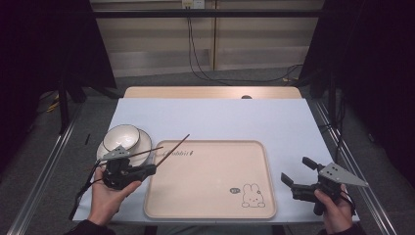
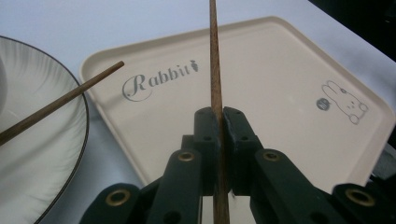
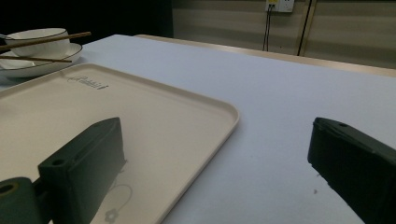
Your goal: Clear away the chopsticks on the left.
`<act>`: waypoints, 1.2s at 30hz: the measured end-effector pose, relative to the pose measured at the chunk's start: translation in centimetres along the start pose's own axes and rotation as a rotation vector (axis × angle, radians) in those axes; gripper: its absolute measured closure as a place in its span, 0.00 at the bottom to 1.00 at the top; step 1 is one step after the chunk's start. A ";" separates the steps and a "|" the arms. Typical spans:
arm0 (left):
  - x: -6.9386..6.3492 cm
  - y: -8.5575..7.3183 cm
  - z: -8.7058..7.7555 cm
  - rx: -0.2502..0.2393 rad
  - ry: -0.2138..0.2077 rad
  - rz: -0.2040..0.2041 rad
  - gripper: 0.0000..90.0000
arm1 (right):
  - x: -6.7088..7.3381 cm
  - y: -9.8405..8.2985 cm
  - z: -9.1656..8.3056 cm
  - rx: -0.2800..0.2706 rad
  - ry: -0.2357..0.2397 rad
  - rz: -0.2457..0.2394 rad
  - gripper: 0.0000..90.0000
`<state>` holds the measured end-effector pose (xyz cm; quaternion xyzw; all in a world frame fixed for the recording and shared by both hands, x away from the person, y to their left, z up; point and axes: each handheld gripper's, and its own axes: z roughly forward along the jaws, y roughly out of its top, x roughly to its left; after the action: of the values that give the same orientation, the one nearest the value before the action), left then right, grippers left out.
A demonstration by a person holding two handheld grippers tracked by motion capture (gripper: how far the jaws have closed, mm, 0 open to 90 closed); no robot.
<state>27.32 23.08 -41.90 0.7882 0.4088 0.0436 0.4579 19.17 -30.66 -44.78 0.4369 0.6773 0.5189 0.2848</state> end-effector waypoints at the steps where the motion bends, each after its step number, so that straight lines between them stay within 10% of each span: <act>1: -0.1 0.0 0.1 0.001 0.008 -0.012 0.94 | 0.0 0.0 0.0 0.000 0.000 0.000 0.04; 14: -1.0 -1.1 2.8 0.045 0.162 -0.117 0.94 | 0.0 0.0 0.0 0.003 0.005 -0.006 0.04; 36: -1.4 -2.3 5.6 0.150 0.232 -0.203 0.94 | 0.0 0.0 0.1 0.000 0.005 -0.013 0.04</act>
<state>27.50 18.87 -46.48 0.7645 0.5385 0.0571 0.3498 19.28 -30.58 -44.82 0.4312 0.6807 0.5184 0.2864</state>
